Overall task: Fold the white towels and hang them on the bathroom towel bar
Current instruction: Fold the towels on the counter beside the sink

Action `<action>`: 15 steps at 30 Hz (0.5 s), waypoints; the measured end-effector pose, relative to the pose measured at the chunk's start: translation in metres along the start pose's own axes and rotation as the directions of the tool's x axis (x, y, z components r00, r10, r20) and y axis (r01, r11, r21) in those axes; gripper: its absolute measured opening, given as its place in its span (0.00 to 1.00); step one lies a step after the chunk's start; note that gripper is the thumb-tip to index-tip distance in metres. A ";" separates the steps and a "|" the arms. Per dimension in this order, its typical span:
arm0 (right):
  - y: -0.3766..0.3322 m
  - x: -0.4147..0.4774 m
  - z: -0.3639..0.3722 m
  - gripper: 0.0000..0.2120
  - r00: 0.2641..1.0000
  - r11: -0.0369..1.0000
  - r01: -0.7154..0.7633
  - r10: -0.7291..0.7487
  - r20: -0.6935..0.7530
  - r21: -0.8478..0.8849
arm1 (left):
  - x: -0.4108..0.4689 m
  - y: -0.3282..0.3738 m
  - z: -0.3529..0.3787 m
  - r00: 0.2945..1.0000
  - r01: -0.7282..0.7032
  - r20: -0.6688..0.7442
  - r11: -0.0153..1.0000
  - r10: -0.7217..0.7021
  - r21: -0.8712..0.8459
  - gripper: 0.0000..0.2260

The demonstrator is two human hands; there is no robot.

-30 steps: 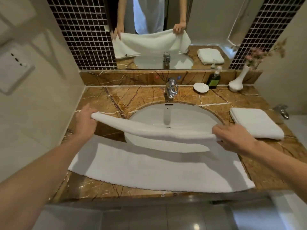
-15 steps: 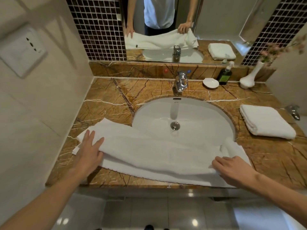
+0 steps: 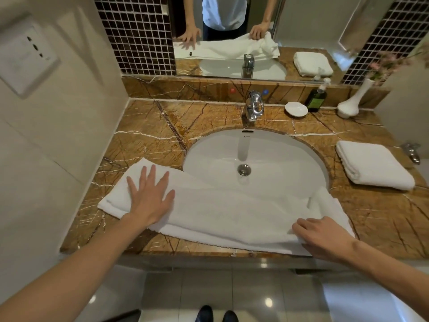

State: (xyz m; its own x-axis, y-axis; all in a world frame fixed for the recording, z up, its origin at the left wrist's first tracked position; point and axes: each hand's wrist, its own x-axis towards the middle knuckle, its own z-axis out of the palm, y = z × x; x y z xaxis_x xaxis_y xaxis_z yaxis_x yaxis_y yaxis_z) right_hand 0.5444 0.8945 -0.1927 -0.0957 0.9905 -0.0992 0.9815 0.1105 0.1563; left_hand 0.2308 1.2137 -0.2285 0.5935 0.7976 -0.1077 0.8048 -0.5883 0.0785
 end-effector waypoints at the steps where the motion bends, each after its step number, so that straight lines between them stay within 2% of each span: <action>1: 0.000 0.001 -0.001 0.15 1.000 1.000 0.007 -0.007 0.004 0.001 | 0.002 0.009 0.004 0.999 -0.022 0.039 1.000 0.022 -0.008 0.29; 5: 0.001 -0.002 0.000 0.16 1.000 1.000 0.023 -0.023 0.002 -0.019 | 0.000 0.024 0.029 0.983 0.048 0.178 0.999 -0.044 -0.015 0.31; 15: 0.007 -0.003 0.005 0.17 1.000 0.999 -0.010 0.010 0.008 -0.033 | 0.004 0.023 0.038 0.971 0.183 0.155 0.983 -0.183 0.014 0.32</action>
State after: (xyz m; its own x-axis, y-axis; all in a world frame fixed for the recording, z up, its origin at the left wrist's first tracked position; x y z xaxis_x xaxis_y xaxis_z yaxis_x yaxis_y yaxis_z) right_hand 0.5520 0.8921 -0.1959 -0.0847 0.9908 -0.1059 0.9764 0.1037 0.1894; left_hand 0.2518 1.1986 -0.2647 0.4288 0.8613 -0.2725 0.8998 -0.4342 0.0433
